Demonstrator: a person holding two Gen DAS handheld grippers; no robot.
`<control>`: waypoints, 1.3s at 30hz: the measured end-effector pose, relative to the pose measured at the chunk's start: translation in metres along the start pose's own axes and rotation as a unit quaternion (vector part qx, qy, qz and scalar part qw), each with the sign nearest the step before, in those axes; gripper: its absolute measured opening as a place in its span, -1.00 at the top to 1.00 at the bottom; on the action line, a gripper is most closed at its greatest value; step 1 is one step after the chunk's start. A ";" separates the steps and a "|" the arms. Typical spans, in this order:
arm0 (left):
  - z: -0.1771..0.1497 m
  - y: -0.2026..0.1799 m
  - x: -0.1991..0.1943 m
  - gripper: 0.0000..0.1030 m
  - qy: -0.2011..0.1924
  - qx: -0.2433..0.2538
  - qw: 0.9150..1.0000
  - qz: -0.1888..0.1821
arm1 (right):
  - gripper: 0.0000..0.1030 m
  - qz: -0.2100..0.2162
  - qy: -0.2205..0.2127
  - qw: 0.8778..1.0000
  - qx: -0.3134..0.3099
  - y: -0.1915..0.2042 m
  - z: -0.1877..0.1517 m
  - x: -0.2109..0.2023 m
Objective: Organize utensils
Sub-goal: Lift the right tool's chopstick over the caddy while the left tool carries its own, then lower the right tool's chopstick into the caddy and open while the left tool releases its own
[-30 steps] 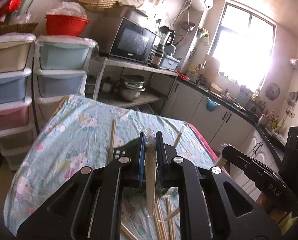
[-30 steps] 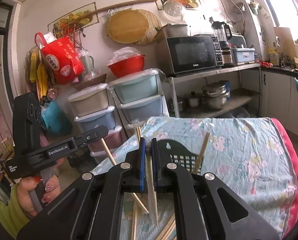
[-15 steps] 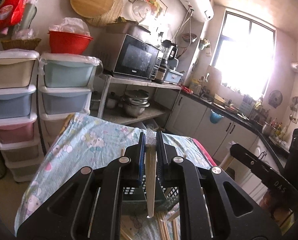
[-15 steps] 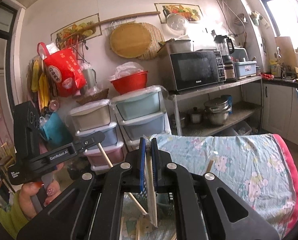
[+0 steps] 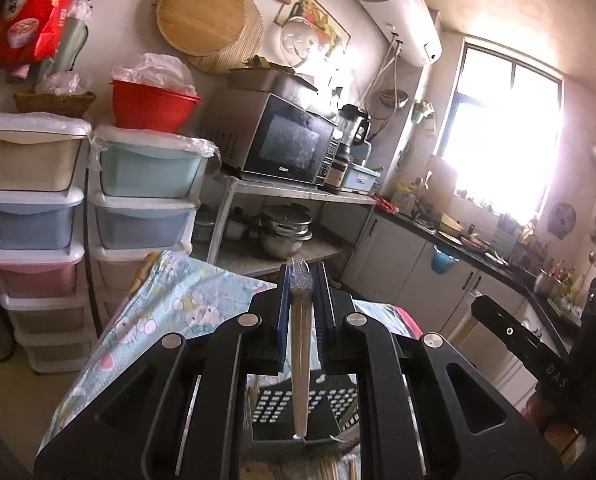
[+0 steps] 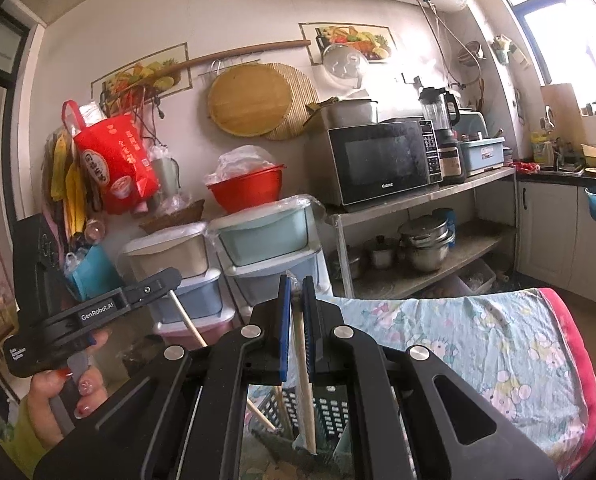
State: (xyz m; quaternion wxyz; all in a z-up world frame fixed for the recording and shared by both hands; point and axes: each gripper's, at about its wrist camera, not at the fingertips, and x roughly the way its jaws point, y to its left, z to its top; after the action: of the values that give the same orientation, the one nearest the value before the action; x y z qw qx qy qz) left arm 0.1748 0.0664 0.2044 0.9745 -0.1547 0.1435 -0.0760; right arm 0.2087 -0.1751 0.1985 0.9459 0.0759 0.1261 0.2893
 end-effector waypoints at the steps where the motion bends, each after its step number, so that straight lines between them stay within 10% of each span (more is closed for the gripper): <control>1: 0.001 0.002 0.003 0.86 0.001 -0.001 1.000 0.002 | 0.88 -0.002 -0.001 1.000 0.002 -0.001 0.000 0.003; 33: -0.045 0.039 0.060 0.85 0.077 -0.019 0.996 0.034 | 0.87 -0.035 0.064 0.996 0.041 -0.034 -0.039 0.059; 39: -0.049 0.037 0.061 0.77 0.085 -0.014 0.996 0.036 | 0.43 -0.031 0.073 0.995 0.053 -0.038 -0.042 0.057</control>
State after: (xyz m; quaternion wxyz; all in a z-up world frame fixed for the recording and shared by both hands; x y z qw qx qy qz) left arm 0.2216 0.0758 0.1318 0.9586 -0.1560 0.2325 -0.0516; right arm 0.2625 -0.1714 0.1387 0.9373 0.1006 0.2125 0.2571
